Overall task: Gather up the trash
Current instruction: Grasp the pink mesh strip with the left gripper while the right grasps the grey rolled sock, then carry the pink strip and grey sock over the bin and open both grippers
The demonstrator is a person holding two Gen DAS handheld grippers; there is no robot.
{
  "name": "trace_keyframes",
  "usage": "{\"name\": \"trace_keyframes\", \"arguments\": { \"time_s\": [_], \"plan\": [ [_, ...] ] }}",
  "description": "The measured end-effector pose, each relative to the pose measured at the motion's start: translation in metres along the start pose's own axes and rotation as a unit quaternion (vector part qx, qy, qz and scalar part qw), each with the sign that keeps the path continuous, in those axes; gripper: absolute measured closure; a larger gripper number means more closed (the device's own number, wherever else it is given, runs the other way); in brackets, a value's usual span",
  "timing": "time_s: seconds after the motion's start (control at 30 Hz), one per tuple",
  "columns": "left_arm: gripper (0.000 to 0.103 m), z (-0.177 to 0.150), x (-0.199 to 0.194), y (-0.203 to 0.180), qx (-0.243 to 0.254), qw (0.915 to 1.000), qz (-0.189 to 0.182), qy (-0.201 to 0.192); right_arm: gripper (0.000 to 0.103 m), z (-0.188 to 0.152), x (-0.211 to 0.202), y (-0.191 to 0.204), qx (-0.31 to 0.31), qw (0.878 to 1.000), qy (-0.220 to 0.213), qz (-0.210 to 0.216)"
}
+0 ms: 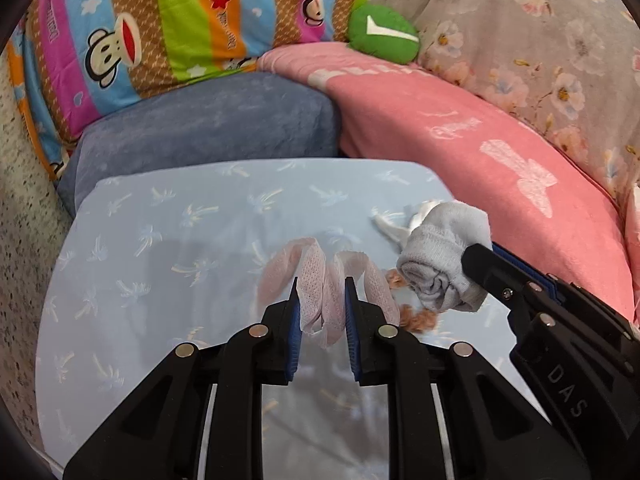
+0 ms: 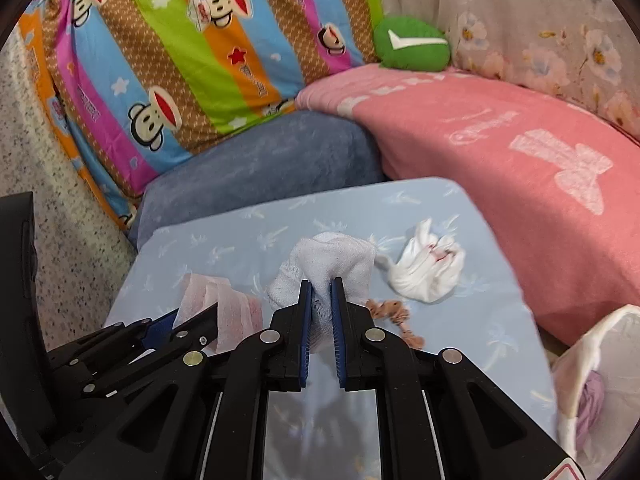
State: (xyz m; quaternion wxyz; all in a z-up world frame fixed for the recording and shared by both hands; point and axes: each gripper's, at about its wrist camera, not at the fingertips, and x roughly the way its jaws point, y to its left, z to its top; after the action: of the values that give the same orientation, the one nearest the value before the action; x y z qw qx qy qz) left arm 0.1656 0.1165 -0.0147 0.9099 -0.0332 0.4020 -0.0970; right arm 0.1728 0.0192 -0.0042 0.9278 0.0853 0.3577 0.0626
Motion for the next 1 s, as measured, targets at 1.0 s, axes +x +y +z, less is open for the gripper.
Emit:
{"name": "trace_keyframes", "arguments": {
  "time_s": [1.0],
  "plan": [
    [0.084, -0.034, -0.076, -0.228, 0.178, 0.9745, -0.13, -0.042, 0.093, -0.042, -0.227, -0.201, 0.123, 0.977, -0.119, -0.126]
  ]
}}
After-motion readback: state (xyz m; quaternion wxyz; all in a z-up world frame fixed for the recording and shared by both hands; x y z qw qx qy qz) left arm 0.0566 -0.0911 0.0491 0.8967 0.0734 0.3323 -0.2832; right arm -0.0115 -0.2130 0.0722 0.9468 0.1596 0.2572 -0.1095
